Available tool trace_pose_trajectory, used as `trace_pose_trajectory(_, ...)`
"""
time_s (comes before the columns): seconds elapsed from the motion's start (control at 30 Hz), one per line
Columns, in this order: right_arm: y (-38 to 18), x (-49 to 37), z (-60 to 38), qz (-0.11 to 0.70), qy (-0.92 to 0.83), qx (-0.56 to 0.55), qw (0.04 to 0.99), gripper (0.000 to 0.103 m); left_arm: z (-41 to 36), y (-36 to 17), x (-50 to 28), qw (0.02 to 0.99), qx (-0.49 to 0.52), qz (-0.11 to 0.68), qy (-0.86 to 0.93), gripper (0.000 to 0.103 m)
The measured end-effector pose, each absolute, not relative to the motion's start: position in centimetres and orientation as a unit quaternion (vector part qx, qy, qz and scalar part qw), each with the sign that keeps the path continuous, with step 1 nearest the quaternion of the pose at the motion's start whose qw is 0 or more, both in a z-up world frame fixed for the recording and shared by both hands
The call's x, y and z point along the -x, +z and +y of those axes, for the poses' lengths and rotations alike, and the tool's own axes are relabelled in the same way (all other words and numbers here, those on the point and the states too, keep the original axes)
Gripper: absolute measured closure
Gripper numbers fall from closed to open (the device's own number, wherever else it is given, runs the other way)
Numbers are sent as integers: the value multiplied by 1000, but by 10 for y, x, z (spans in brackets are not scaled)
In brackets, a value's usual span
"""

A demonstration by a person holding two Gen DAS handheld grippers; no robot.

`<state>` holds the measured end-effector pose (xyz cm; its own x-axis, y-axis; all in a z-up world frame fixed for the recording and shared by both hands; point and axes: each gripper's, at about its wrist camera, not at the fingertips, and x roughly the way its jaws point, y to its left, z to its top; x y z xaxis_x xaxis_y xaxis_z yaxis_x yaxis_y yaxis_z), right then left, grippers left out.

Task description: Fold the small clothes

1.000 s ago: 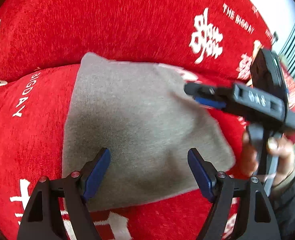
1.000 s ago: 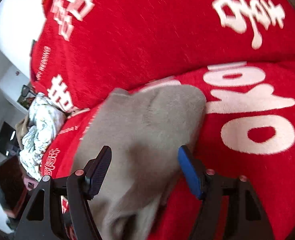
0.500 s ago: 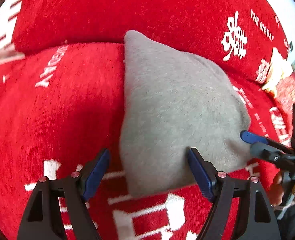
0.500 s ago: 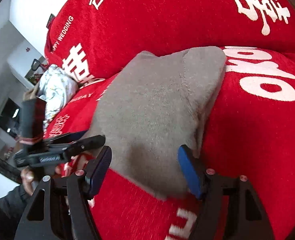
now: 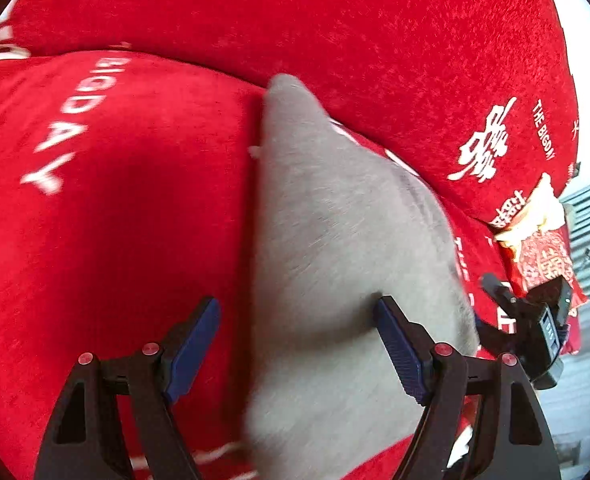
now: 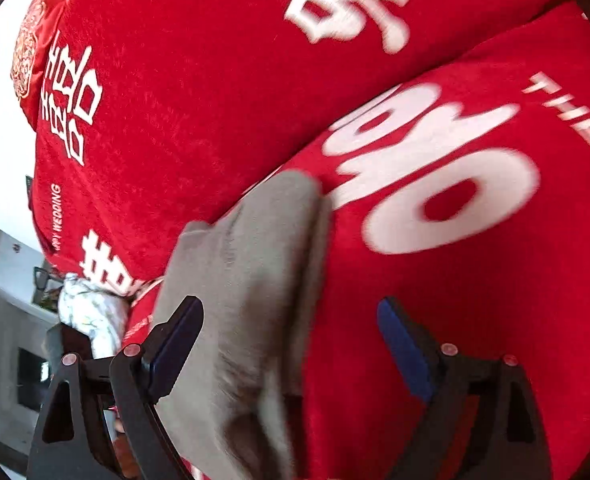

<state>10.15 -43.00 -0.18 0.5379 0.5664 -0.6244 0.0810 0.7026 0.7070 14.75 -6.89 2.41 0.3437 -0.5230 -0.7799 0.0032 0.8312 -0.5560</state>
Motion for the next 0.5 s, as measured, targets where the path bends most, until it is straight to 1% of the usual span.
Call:
trace_pose_trajectory(0.07, -11, -117, -409, 481, 171, -349, 786, 12, -75, 17, -158, 774, 253, 553, -178, 21)
trace_pose_trajectory(0.1, -14, -122, -398, 484, 168, -330, 793, 12, -76, 12, -163, 768, 261, 558, -179, 13)
trace_pose_trajectory(0.2, -11, -130, -374, 485, 179, -261, 815, 14, -80, 10, -170, 774, 258, 551, -176, 12)
trace_pose_trajectory(0.23, -11, -132, -369, 485, 179, -250, 819, 20, -84, 10, -171, 778, 250, 549, -174, 12)
trace_pose_trajectory(0.27, -11, -134, -362, 485, 177, -234, 824, 27, -87, 11, -170, 784, 242, 545, -171, 13)
trace_pose_trajectory(0.3, -11, -136, -358, 487, 176, -227, 825, 30, -90, 13, -169, 790, 234, 541, -170, 22)
trace_pose_trajectory(0.37, -9, -137, -356, 486, 173, -228, 825, 43, -95, 14, -171, 796, 223, 535, -173, 26)
trace_pose_trajectory(0.47, -7, -137, -352, 483, 177, -222, 828, 51, -101, 18, -170, 805, 212, 527, -171, 37)
trace_pose_trajectory(0.5, -6, -136, -352, 482, 176, -219, 830, 53, -100, 21, -168, 809, 205, 524, -171, 43)
